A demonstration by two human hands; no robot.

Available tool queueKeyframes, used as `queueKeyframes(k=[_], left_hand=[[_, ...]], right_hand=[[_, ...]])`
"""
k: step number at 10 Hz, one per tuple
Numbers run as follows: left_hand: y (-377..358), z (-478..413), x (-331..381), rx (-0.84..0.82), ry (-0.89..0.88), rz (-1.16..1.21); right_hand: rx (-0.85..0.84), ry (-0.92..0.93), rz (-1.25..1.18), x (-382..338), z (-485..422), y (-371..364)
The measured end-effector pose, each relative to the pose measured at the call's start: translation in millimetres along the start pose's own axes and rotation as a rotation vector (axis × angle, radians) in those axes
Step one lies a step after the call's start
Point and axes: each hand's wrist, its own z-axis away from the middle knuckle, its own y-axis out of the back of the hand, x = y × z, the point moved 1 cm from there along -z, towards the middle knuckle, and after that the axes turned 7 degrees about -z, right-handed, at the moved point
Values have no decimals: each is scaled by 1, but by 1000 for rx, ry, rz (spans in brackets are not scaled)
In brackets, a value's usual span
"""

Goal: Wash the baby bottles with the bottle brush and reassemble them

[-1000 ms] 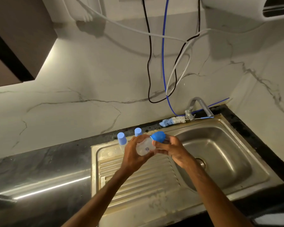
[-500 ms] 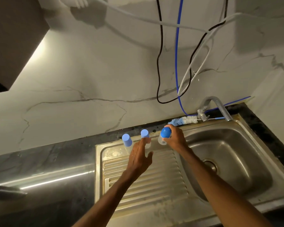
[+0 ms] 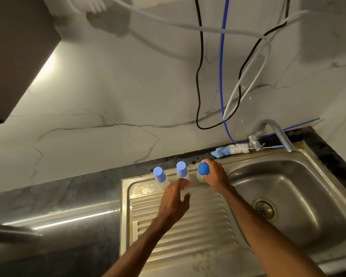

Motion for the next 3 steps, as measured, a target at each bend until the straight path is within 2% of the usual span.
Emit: queueKeyframes(k=[3], left_hand=[[-2, -4, -6, 15, 9, 17]], right_hand=[[-127, -43, -26, -10, 9, 20]])
